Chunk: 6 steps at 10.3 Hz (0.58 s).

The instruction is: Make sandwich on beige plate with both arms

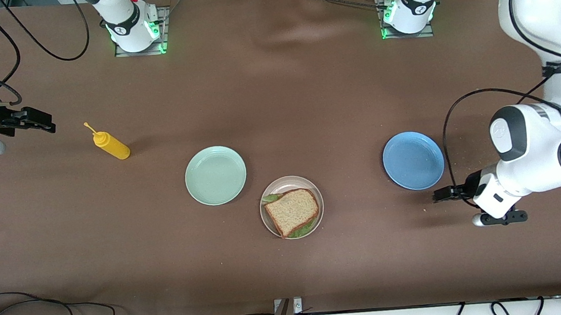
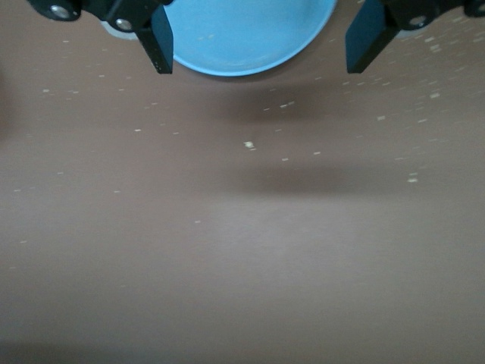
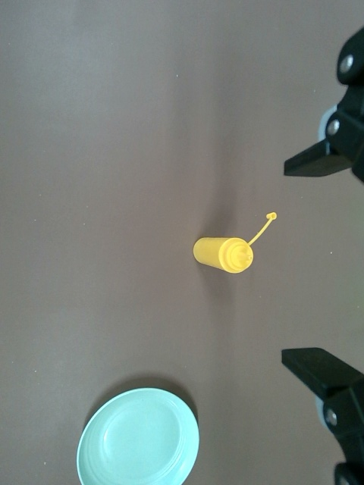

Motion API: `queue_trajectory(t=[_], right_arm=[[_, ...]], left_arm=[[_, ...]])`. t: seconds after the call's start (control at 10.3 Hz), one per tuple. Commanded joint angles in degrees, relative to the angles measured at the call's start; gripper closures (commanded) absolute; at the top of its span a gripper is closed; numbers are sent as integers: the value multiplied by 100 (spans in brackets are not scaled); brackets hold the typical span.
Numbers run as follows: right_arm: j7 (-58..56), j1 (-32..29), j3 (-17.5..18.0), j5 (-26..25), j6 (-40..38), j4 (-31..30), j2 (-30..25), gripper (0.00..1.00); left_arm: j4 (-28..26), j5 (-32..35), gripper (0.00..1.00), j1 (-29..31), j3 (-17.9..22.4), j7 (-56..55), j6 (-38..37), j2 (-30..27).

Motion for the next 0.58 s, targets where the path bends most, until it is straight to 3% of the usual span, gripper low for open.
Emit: queue_trajectory(t=[0.0,0.49], right_arm=[[-86,-16,3,-25,-12,39,12,0],[-121,-16,3,-25,-12,39,12,0]], left_arm=[[-160,575,0,-63,38,-337,-471,-448],[394,602,0,95,170,-198,-1862,-722]])
